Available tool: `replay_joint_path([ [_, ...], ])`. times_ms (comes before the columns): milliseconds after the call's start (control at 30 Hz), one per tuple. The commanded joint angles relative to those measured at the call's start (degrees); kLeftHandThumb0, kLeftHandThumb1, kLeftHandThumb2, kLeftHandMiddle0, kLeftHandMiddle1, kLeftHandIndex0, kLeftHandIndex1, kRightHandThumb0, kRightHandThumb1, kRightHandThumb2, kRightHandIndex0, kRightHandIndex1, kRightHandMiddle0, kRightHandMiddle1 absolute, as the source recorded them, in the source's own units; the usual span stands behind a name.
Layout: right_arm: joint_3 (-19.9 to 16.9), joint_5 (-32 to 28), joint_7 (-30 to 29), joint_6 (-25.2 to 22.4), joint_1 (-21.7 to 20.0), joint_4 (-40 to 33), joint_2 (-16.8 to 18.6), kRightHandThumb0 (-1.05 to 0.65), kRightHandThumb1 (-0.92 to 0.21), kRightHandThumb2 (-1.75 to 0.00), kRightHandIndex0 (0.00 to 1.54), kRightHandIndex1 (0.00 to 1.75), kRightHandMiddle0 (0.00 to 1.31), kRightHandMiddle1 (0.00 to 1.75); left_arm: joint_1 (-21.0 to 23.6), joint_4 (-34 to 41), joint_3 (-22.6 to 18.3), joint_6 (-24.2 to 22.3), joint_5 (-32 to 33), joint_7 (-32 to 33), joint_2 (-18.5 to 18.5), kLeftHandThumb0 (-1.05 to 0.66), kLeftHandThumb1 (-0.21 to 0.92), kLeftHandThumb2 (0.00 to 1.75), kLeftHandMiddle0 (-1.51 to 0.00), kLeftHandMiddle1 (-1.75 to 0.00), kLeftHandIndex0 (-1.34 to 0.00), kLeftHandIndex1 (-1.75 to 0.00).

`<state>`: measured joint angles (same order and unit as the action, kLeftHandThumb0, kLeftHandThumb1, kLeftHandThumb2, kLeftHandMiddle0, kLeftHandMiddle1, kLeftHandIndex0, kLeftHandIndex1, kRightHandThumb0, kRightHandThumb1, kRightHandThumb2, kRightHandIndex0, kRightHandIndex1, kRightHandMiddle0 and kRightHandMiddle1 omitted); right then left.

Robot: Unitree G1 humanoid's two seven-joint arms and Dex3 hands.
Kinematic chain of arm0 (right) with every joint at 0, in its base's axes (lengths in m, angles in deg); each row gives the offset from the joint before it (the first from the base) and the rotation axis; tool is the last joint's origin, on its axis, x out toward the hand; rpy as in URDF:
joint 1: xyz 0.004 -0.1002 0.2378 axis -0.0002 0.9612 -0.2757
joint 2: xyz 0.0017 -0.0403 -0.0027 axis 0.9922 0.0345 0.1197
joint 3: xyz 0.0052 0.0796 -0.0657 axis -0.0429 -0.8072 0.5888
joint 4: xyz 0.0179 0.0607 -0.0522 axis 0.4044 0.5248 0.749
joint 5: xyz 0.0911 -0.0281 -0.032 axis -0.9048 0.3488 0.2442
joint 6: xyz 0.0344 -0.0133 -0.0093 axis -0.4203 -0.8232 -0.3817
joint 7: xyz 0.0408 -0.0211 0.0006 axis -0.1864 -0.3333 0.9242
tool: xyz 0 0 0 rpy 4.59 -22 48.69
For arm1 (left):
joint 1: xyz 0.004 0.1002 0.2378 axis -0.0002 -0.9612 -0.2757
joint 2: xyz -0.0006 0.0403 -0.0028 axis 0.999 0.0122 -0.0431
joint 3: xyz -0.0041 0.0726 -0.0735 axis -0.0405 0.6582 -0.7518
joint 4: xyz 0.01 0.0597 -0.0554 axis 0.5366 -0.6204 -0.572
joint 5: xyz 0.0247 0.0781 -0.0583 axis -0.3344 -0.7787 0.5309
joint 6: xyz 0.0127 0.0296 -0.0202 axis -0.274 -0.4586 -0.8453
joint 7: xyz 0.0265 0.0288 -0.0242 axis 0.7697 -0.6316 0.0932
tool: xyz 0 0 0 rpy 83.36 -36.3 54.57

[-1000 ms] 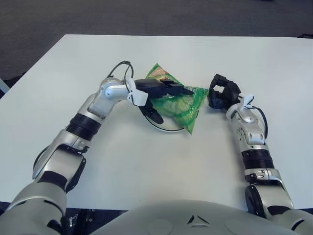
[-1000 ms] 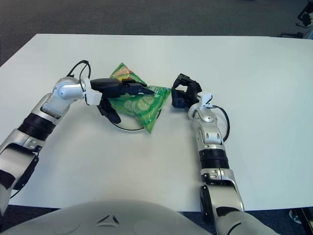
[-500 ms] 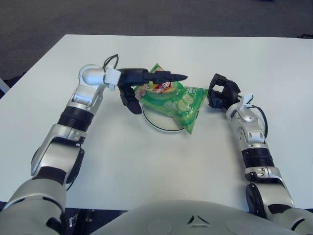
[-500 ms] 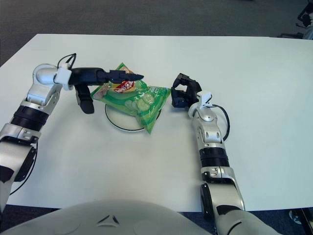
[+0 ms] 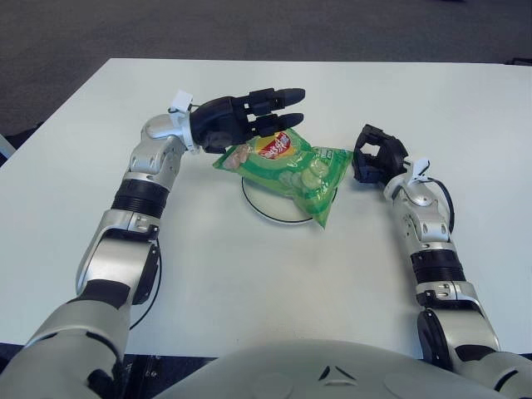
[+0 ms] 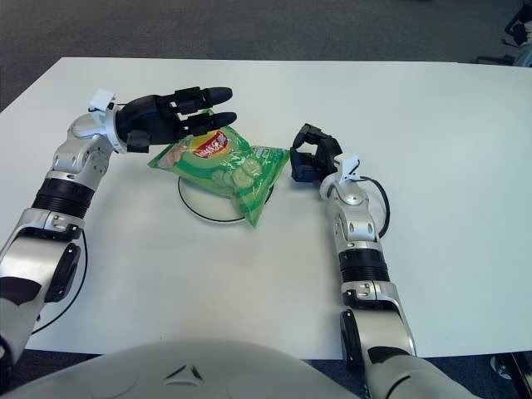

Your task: Put the snack into the plate.

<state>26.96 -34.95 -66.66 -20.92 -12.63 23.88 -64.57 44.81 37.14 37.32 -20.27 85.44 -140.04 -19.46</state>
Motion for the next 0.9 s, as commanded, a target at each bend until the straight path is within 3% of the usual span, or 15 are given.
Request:
replay_joint_path([
  [0, 1.48, 1.89, 0.43, -3.51, 4.28, 5.04, 0.13, -0.49, -0.3, -1.34, 1.3, 1.75, 0.63, 1.75, 0.71, 1.0, -3.53, -4.15, 2.35, 1.38, -0.65, -1.05, 0.92, 0.56, 0.0, 0.0, 0.0, 0.0],
  [100, 1.6, 1.99, 0.43, -3.39, 4.31, 5.11, 0.17, -0.49, -0.3, -1.34, 1.31, 1.75, 0.63, 1.75, -0.2, 1.87, -6.41, -3.86, 3.26, 2.2, -1.52, -1.05, 0.92, 0.64, 0.0, 0.0, 0.0, 0.0],
  [233, 1.64, 1.98, 0.32, -3.51, 4.31, 5.07, 0.2, -0.49, -0.3, -1.34, 1.31, 1.75, 0.63, 1.75, 1.59, -4.03, -11.96, -9.98, 6.61, 1.25, 1.46, -1.05, 0.92, 0.73, 0.0, 0.0, 0.0, 0.0],
  [300, 1.66, 1.92, 0.31, -3.45, 4.31, 5.09, 0.19, -0.49, -0.3, -1.34, 1.31, 1.75, 0.63, 1.75, -0.39, -0.63, -12.94, -9.04, 4.79, 6.52, 1.04, -1.05, 0.92, 0.77, 0.0, 0.0, 0.0, 0.0],
  [367, 1.67, 1.84, 0.37, -3.32, 4.33, 5.09, 0.18, -0.49, -0.3, -1.34, 1.31, 1.75, 0.63, 1.75, -2.63, 2.94, -13.52, -6.5, 1.39, 12.73, 0.54, -1.05, 0.92, 0.82, -0.02, -0.01, 0.0, 0.0],
  [433, 1.69, 1.86, 0.32, -3.21, 4.36, 5.08, 0.18, -0.49, -0.3, -1.34, 1.31, 1.75, 0.63, 1.75, -4.75, 4.74, -13.68, -0.54, -3.87, 18.61, -0.15, -1.05, 0.92, 0.86, -0.08, -0.04, -0.01, -0.01],
  [500, 1.72, 1.93, 0.23, -3.21, 4.38, 5.1, 0.17, -0.49, -0.3, -1.34, 1.31, 1.75, 0.63, 1.75, -6.36, 5.75, -13.82, 3.73, -7.26, 22.58, -1.0, -1.05, 0.92, 0.89, -0.15, -0.07, -0.01, -0.19],
  [633, 1.71, 1.91, 0.09, -3.48, 4.17, 5.31, 0.11, -0.49, -0.3, -1.33, 1.31, 1.75, 0.63, 1.75, -7.61, 5.15, -14.49, 6.68, -8.58, 25.72, -2.36, -1.05, 0.92, 0.91, -0.25, -0.13, 0.0, -0.44],
  [867, 1.55, 1.61, 0.3, -3.49, 3.78, 6.09, 0.0, -0.49, -0.31, -1.33, 1.3, 1.75, 0.62, 1.75, -9.78, 3.96, -16.36, 10.61, -9.81, 30.07, -3.44, -1.05, 0.92, 0.95, -0.32, -0.19, 0.0, -0.6],
])
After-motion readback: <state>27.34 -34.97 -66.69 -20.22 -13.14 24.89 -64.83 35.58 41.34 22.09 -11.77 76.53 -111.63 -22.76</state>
